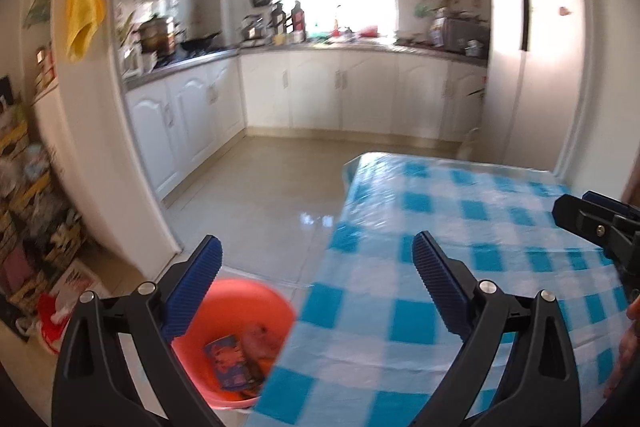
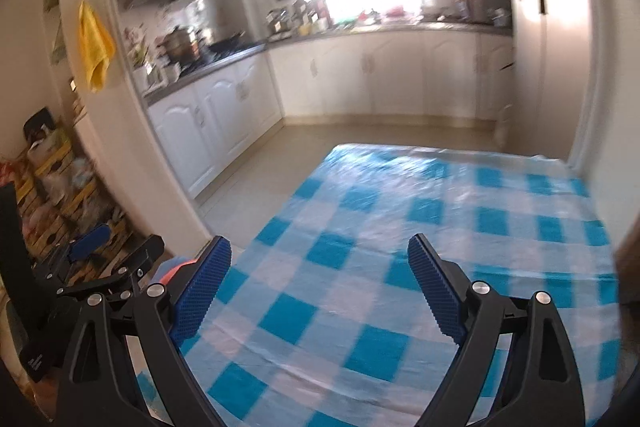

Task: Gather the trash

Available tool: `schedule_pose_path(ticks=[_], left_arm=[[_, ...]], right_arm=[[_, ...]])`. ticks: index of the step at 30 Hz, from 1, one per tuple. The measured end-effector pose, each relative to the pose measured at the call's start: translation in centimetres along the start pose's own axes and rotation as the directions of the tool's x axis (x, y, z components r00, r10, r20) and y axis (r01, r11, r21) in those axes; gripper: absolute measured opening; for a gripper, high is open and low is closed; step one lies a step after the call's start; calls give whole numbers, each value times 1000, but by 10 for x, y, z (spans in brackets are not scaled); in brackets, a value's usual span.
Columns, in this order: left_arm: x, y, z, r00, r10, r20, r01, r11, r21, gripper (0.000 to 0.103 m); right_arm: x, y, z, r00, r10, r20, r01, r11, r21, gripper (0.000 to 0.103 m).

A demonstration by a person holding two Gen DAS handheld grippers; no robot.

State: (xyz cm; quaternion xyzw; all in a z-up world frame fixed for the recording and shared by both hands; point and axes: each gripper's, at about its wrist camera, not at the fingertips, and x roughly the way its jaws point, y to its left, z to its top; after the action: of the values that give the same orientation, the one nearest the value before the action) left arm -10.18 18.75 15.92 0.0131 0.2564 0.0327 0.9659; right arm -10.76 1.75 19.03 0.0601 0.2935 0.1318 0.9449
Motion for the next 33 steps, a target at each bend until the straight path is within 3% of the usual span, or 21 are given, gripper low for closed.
schedule_pose_path(ticks=[6, 12, 27, 33], left_arm=[[-26, -54, 13, 995, -81, 57, 77, 995, 56, 96], [-54, -93, 25, 982, -147, 117, 136, 986, 93, 100], [-117, -132, 39, 948, -197, 248, 166, 976, 140, 100], [-128, -134, 42, 941, -200, 272, 166, 976, 144, 100]], right_arm=[[-54, -31, 1, 988, -108, 106, 105, 994, 35, 89], [-111, -58, 3, 952, -225, 210, 211, 974, 88, 91], [-195, -76, -6, 872, -351, 342, 318, 936, 150, 97], [-213, -72, -7, 855, -367, 366, 331, 930, 160, 97]])
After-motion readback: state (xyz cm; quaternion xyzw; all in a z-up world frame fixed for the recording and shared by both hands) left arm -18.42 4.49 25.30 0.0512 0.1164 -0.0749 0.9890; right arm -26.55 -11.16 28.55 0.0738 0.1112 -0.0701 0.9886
